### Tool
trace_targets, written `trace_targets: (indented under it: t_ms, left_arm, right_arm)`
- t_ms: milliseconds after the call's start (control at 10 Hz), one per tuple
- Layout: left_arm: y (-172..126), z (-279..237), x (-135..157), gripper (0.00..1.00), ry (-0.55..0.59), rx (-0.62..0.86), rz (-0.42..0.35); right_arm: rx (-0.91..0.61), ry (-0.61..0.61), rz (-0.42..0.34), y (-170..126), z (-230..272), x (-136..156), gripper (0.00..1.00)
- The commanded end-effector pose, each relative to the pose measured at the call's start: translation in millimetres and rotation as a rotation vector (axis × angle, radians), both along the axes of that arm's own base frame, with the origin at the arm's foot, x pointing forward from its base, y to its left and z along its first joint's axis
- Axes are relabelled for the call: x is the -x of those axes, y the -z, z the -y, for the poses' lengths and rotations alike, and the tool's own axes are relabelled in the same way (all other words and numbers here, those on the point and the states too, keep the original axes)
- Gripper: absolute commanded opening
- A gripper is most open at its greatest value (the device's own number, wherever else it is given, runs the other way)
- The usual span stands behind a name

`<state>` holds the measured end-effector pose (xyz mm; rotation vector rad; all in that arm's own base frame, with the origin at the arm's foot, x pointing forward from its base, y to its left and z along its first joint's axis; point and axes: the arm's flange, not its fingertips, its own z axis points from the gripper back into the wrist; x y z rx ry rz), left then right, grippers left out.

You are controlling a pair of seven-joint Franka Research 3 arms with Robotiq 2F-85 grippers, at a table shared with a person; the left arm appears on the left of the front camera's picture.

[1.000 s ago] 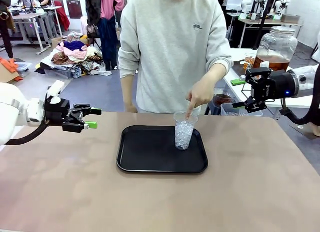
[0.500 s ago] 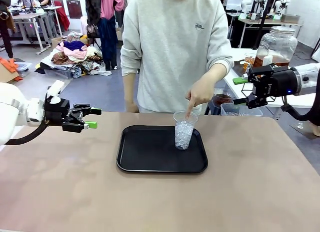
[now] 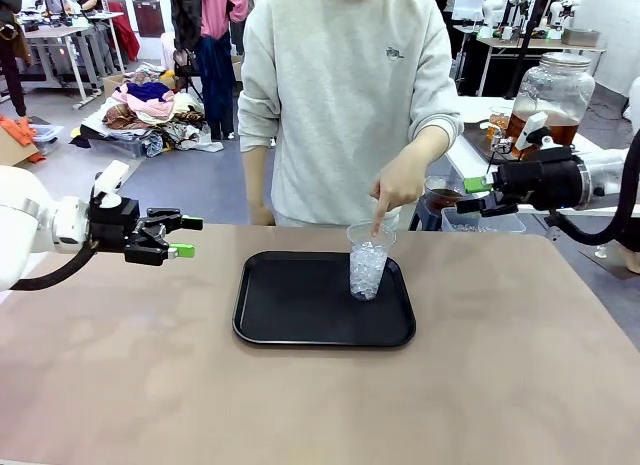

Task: Pour the drink into the iced cup.
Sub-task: Pick up the iced cup indicated by the human and present it to them.

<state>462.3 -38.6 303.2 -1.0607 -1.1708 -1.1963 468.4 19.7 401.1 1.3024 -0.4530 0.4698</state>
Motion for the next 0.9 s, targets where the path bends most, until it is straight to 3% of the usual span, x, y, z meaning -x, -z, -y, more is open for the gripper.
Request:
trace_targets:
  t_ms: [0, 100, 500, 800]
  left_arm:
    - [-2, 1, -1, 1.00, -0.001, 0.007, 0.001]
    - [-2, 1, -1, 1.00, -0.001, 0.007, 0.001]
    - [-2, 1, -1, 1.00, -0.001, 0.007, 0.001]
    - [-2, 1, -1, 1.00, -0.001, 0.007, 0.001]
  right_arm:
    - [-0.023, 0.008, -0.033, -3, 3, -6, 1.00]
    - [0.000, 0.000, 0.000, 0, 0, 0, 1.00]
    - [-0.002, -0.004, -0.007, 5, 0, -1, 1.00]
    - [-0.089, -0.077, 0.278, 21, -6, -8, 1.00]
